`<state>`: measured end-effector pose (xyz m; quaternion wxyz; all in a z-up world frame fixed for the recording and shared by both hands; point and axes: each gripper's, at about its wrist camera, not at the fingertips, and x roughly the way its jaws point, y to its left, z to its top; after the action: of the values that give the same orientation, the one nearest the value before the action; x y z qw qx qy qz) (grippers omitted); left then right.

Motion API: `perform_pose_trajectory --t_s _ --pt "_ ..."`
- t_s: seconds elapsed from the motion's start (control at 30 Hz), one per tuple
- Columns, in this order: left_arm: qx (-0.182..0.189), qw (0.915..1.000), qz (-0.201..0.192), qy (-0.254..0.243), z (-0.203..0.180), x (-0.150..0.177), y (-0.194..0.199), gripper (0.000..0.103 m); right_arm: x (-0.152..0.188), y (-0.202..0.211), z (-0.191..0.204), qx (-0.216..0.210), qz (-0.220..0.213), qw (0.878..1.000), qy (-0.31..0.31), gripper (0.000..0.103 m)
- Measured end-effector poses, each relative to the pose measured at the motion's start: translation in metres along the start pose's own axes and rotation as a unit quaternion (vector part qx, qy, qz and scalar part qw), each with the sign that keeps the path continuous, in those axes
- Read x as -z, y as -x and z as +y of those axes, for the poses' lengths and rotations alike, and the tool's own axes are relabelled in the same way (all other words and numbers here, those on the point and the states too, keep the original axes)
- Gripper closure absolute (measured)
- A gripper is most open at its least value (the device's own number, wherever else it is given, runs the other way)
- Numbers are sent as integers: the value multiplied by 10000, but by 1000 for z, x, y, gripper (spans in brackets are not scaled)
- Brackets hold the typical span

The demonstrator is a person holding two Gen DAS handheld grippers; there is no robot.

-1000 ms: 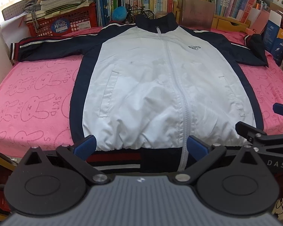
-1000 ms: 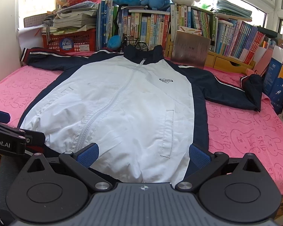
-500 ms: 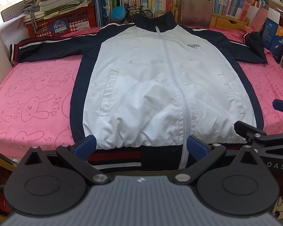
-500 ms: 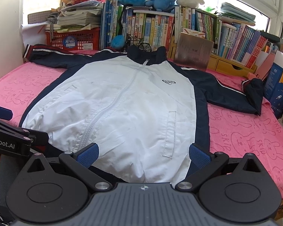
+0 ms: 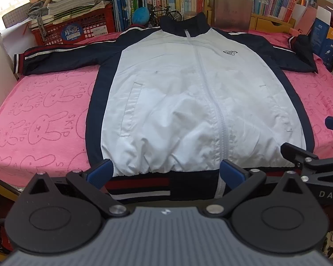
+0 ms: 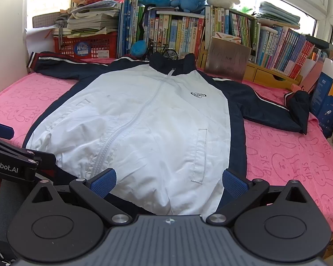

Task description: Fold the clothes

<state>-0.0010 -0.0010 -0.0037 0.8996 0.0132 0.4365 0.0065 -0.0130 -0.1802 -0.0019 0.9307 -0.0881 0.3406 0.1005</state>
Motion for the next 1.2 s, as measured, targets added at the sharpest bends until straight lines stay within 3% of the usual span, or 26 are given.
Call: perform_pose_trajectory --t_s 0.3,0.5,0.7,0.87,1.0,1.2 --pt "-111 9999 -14 -88 -3 -11 -11 0 -4 -15 -8 -78 7 9999 -140 0" --pt "-114 9999 -4 35 0 -37 -31 0 -20 -48 -42 -54 -11 9971 -758 0" --pt "-264 9996 -66 87 8 -62 -56 0 -40 -85 -107 975 -614 9883 -996 5" --pt "-504 9985 73 203 13 -86 -92 0 -74 -148 -185 2049 -824 9713 -886 22" --pt "-676 9973 70 293 15 -105 -118 0 -107 -211 -244 2102 -594 9706 -1007 27" --pt "-831 9957 167 377 15 -124 -157 0 -139 -295 -310 2176 -413 9709 -916 27"
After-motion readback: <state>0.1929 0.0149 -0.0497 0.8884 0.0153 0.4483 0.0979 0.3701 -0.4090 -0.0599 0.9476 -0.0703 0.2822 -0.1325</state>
